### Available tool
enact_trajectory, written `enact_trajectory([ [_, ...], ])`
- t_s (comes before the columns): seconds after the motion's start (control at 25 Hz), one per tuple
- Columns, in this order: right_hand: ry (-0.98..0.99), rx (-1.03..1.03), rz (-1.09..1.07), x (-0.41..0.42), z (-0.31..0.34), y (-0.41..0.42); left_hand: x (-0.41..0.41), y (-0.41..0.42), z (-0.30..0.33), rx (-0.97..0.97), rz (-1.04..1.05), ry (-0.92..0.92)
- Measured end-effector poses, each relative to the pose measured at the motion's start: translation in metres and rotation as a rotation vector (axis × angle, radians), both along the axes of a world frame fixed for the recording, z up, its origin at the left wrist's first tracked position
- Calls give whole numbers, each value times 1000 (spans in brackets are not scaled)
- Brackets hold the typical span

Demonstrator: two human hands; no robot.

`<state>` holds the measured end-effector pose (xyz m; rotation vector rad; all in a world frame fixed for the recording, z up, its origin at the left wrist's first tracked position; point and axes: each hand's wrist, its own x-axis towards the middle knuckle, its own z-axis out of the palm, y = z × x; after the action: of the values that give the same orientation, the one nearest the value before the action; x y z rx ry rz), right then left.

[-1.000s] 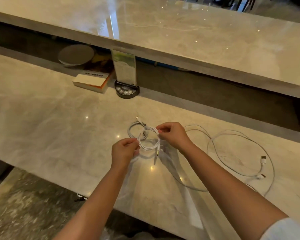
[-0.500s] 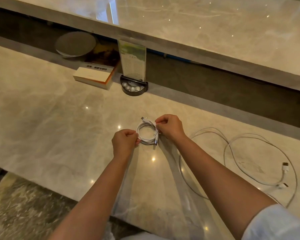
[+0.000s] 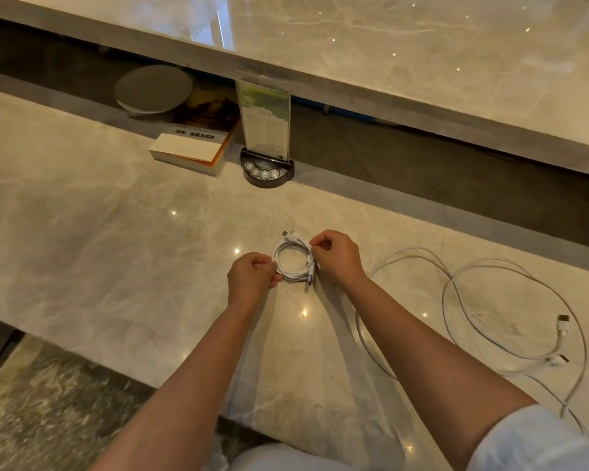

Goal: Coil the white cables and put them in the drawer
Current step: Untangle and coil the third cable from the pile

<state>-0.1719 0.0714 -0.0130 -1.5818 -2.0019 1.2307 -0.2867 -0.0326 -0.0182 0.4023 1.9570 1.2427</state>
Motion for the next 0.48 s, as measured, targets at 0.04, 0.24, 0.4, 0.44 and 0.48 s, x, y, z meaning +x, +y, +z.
enact_trajectory([
  [0.04,-27,0,32,1,2,-1,0,-1,1,-7,-35,-3],
  [0.24,-101,23,182,29,20,-7,-9,-10,17,-211,-259,309],
  [0.4,-164,174,254,104,27,-24,35,-16,42,33,-323,713],
  [0.44,-173,204,242,128,24,-31,55,-15,45,127,-400,793],
  [0.48,-195,217,210,155,22,-39,79,-14,44,194,-526,856],
])
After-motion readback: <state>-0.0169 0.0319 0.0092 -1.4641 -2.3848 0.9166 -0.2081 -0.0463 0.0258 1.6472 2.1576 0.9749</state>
